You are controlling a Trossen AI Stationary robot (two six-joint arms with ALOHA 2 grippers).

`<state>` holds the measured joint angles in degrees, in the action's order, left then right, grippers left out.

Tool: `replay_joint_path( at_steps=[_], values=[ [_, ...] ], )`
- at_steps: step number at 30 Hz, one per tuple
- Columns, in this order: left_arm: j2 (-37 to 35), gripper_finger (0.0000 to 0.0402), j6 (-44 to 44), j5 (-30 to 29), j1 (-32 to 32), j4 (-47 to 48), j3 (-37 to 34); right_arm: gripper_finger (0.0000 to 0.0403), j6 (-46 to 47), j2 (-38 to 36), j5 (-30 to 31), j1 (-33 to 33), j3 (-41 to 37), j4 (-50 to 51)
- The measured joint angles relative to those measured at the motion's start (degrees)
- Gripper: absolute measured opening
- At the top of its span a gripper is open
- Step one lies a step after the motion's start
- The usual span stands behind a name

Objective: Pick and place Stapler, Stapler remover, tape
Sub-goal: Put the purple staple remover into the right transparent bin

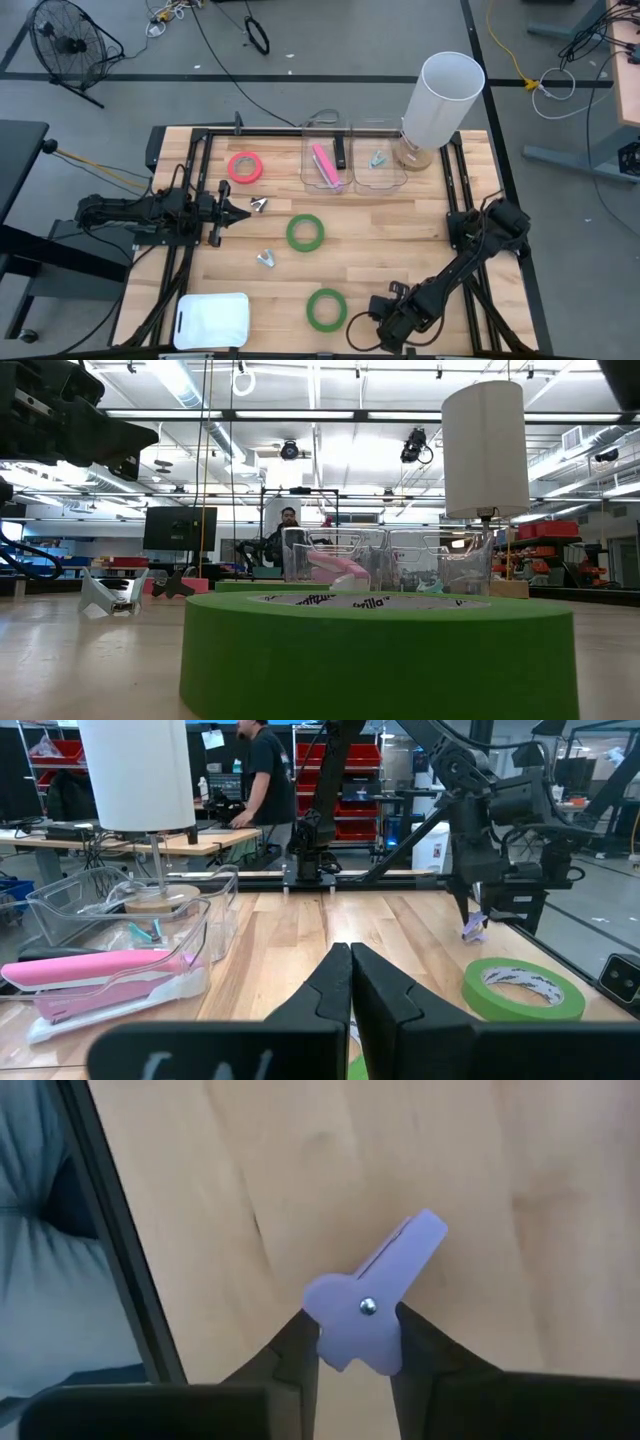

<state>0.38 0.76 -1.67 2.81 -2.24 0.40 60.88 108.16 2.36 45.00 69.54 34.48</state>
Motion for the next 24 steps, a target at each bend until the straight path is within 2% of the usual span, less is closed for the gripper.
replay_joint_path(
  at_steps=[12,24],
  values=[
    [0.0,0.0016,0.01,0.0,0.02,0.0,-0.01,0.0077,-3.55,-8.63,2.23,-2.16,0.0,8.79],
    [0.0,0.0016,0.01,0.0,0.02,0.0,-0.02,0.0077,-10.47,-21.18,14.33,-8.49,0.0,20.89]
  ],
)
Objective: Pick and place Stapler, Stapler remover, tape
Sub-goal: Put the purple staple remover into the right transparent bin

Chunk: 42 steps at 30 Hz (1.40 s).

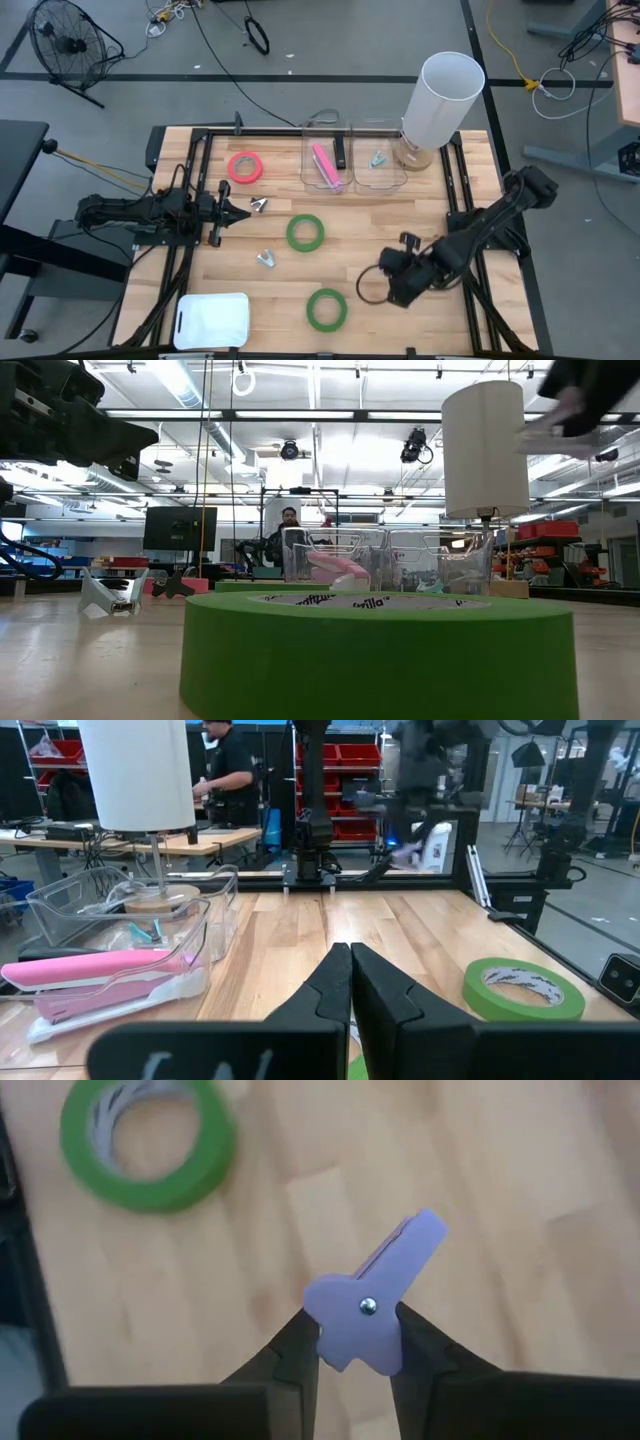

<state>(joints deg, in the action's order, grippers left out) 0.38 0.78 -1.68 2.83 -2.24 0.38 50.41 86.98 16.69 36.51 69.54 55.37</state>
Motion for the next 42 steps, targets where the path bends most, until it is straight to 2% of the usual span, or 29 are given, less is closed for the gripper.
replay_joint_path(
  at_steps=[7,12,18,28,37,42],
  values=[
    [-0.02,0.0016,0.0,0.0,0.0,0.0,0.0,0.0077,-7.33,-5.28,2.65,-7.71,0.0,2.41],
    [-0.02,0.0016,0.0,-0.01,-0.02,0.0,0.02,0.0077,-12.6,-8.74,5.45,-15.23,0.0,2.91],
    [0.0,0.0016,-0.02,-0.01,0.0,0.0,0.02,0.0077,-18.46,-11.42,5.43,-25.25,0.0,2.88],
    [0.0,0.0016,-0.02,-0.01,0.0,0.0,0.0,0.0077,-25.19,-11.45,4.91,-39.64,-0.02,-1.0],
    [0.0,0.0016,-0.04,-0.02,-0.02,0.0,0.02,0.0077,-27.18,-11.28,4.89,-49.31,-0.28,-6.06],
    [0.0,0.0016,-0.07,-0.02,-0.02,0.0,0.02,0.0077,-28.02,-11.15,3.53,-53.52,-5.26,-13.08]
  ],
)
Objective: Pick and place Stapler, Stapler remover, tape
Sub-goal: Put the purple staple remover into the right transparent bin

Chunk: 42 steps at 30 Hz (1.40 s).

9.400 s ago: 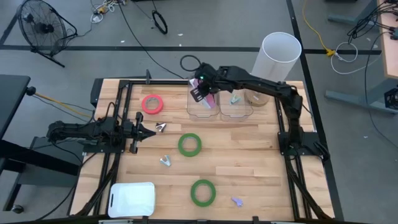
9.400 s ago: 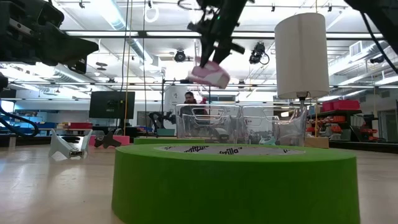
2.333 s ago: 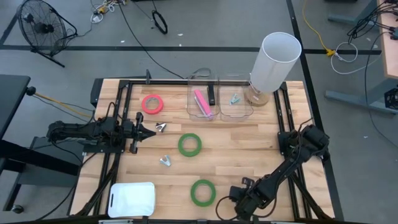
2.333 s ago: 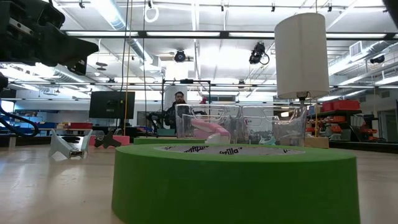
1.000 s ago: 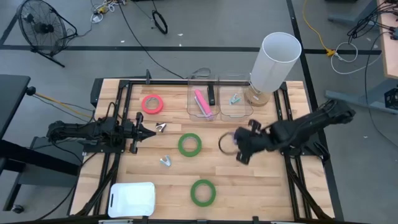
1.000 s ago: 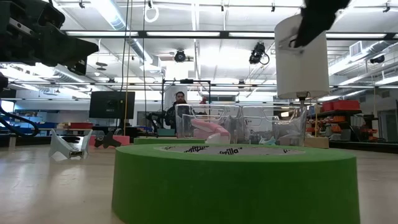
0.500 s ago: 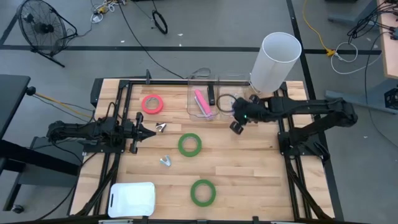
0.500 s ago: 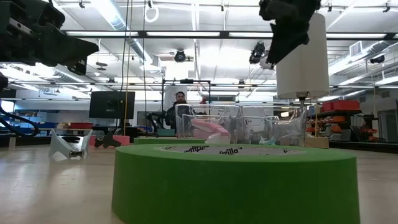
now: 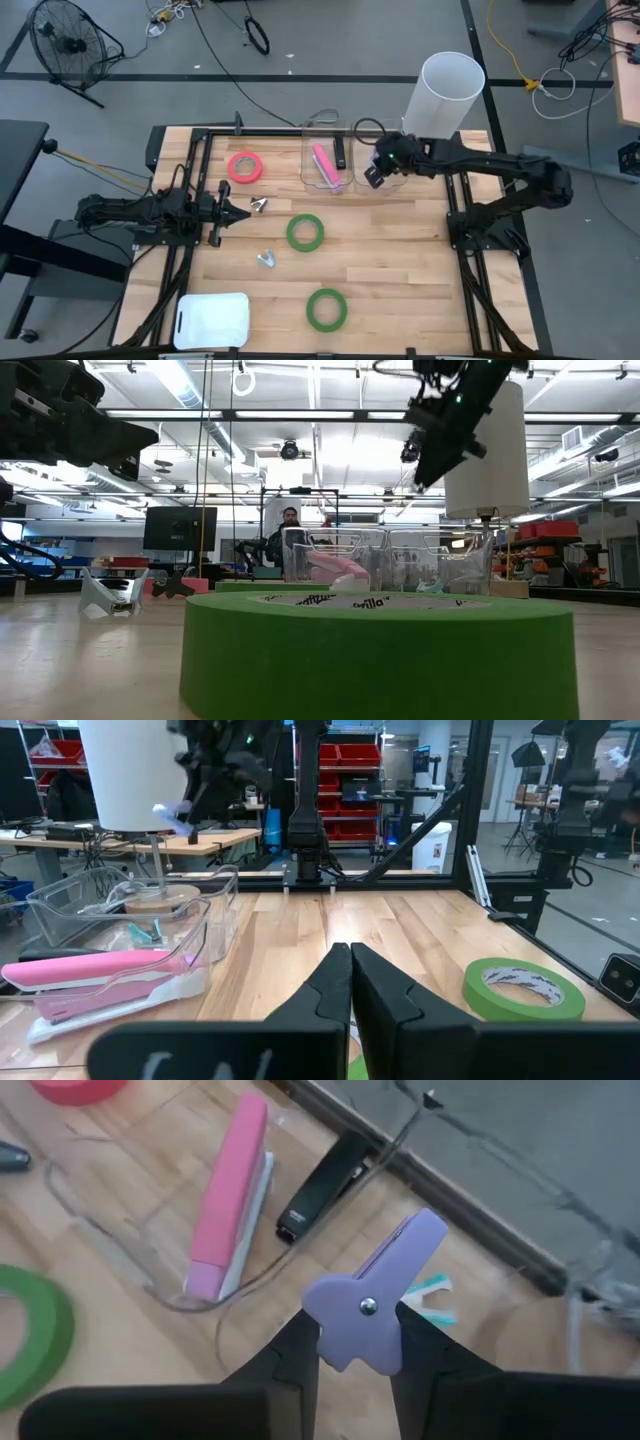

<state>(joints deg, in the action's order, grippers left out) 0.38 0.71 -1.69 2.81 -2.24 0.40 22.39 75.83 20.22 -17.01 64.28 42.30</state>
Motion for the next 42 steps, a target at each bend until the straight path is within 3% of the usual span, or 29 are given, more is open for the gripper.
replay_joint_path(
  at_steps=[7,16,42],
  values=[
    [0.0,0.0016,-0.04,0.0,-0.01,-0.02,-0.02,0.0077,-0.35,0.03,-2.94,-4.75,-8.94,-12.42],
    [-0.01,0.0016,-0.04,0.0,-0.01,-0.01,-0.01,0.0077,1.09,0.05,-4.71,-7.71,-15.54,-17.34],
    [-0.01,0.0016,0.0,0.0,-0.01,-0.02,0.0,0.0077,1.09,0.03,-4.63,-7.94,-16.14,-19.79]
  ],
)
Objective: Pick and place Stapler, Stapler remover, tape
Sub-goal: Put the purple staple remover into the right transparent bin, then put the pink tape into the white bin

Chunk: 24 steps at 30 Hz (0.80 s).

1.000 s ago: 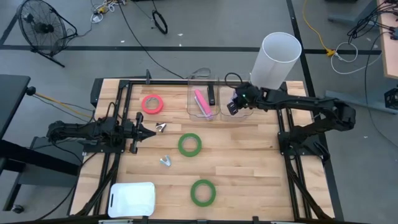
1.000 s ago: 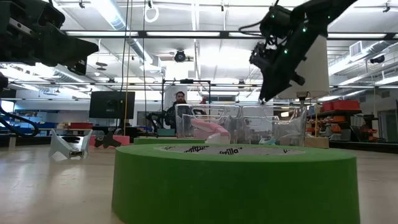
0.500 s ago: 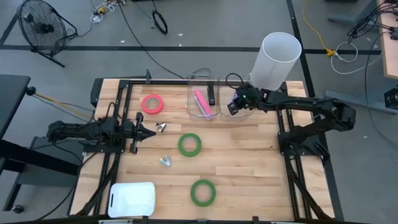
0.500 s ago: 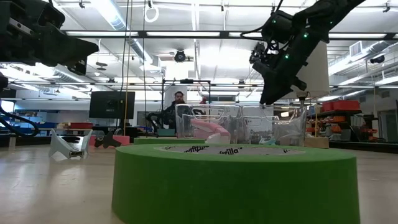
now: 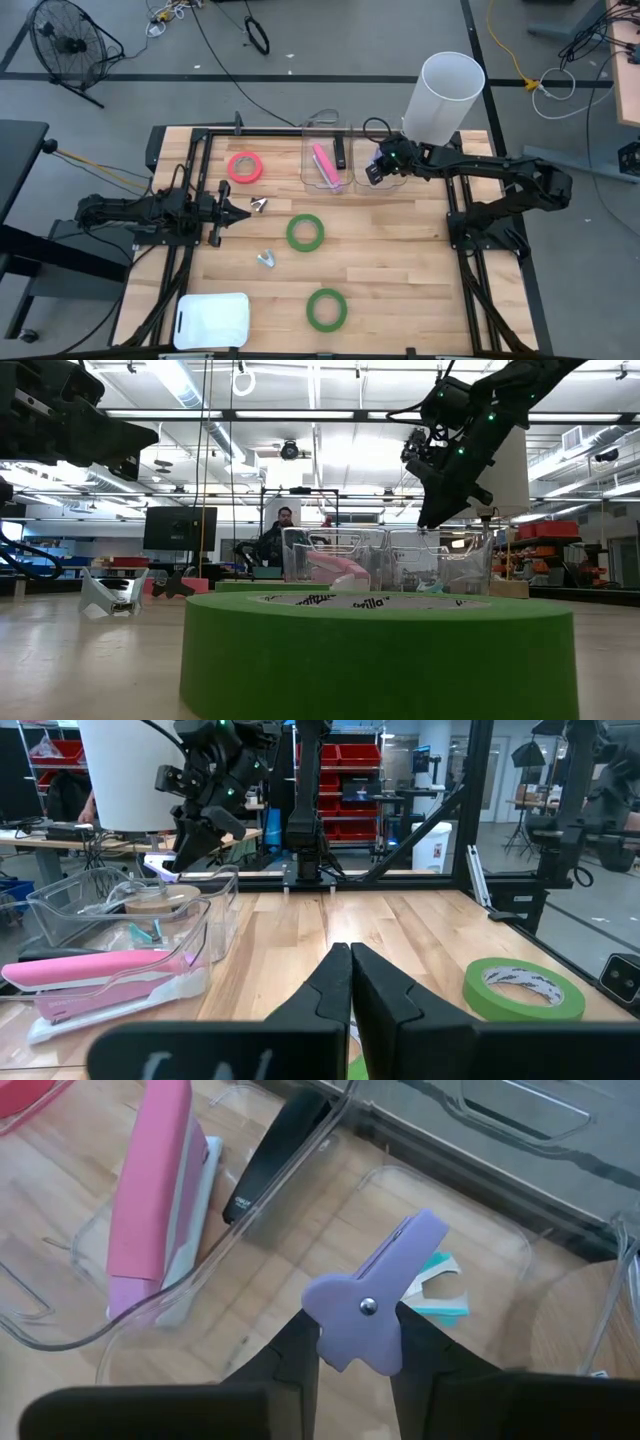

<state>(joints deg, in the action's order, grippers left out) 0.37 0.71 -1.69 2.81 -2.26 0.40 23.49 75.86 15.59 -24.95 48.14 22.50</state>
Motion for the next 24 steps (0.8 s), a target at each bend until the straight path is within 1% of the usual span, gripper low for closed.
replay_joint_path(
  at_steps=[8,10,13,16,18,21,23,24],
  values=[
    [0.01,0.0016,0.02,0.0,0.0,0.0,0.0,0.008,-0.24,0.0,1.93,0.0,0.0,0.02],
    [0.0,0.0016,0.0,0.0,0.0,0.01,-0.01,0.0106,-0.24,0.01,2.02,-0.12,0.0,0.0],
    [0.01,0.0016,0.02,0.0,0.0,0.0,-0.01,0.0165,-0.24,-0.01,2.08,-0.26,0.0,-0.02],
    [0.01,0.0016,0.02,-0.02,0.0,0.0,-0.01,0.021,-0.22,0.02,3.42,-0.26,0.0,-0.02],
    [0.0,0.0016,0.01,0.0,0.0,0.01,0.0,0.0227,-0.22,-0.01,3.46,-0.26,0.0,0.0],
    [0.01,0.0016,0.04,0.0,0.0,0.02,-0.01,0.0238,-0.22,0.0,3.21,-0.26,0.0,-0.03],
    [0.0,0.0016,0.05,0.0,0.0,0.01,0.0,0.0239,0.0,-0.01,1.51,-0.15,0.0,-0.55],
    [0.01,0.0016,0.15,0.0,0.02,0.0,-0.01,0.0239,0.17,-0.01,-0.32,-0.04,0.0,-1.34]
  ],
)
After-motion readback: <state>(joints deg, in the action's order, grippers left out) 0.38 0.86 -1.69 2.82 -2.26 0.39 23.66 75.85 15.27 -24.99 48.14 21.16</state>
